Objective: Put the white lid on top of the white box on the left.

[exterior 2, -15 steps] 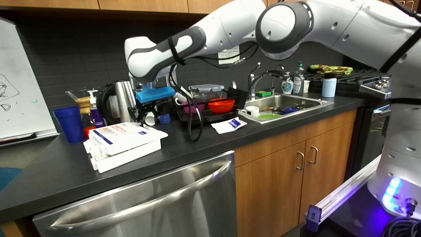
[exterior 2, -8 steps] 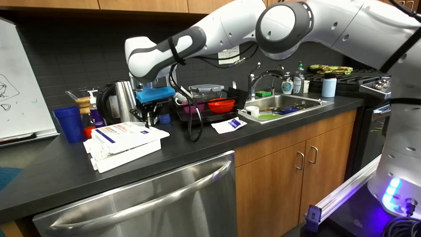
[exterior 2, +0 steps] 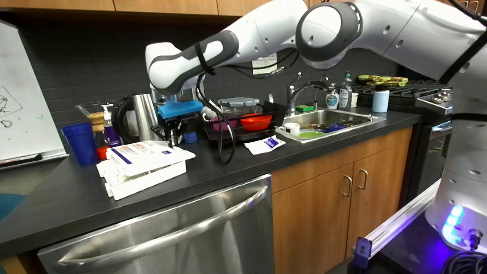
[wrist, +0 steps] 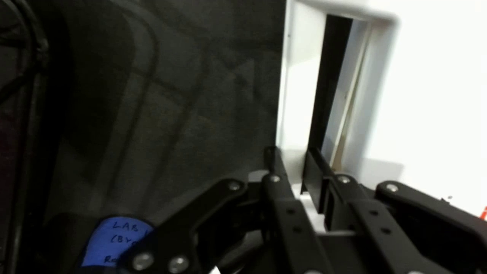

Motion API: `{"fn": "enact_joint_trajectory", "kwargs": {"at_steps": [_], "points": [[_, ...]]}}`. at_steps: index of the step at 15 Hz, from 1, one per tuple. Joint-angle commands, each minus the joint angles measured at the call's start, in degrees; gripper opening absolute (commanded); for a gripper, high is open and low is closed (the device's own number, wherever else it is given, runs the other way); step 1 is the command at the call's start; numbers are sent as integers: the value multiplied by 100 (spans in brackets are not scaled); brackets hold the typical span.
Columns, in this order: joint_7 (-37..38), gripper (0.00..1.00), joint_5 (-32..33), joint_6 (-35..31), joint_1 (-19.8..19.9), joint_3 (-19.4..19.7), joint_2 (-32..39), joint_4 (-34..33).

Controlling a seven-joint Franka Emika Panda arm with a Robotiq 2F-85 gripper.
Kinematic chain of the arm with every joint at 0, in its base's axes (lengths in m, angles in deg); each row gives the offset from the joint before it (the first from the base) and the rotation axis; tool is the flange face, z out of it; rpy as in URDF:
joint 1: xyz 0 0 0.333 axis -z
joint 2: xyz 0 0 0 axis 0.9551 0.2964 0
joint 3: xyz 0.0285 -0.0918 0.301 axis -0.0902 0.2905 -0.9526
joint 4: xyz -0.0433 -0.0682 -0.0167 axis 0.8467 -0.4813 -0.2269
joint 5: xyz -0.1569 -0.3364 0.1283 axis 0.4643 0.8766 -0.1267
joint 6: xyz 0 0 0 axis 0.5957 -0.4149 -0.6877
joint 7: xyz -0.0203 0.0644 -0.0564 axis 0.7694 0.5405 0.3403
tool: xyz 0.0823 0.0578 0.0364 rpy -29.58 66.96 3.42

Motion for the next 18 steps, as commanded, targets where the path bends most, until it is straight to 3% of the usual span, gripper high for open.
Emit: {"fn": "enact_joint_trajectory", "kwargs": {"at_steps": [1,18], "points": [[-69,5,-122,56,49,-156,-183,124],[48,5,36,-73,-68,-242,-265,264]]}}
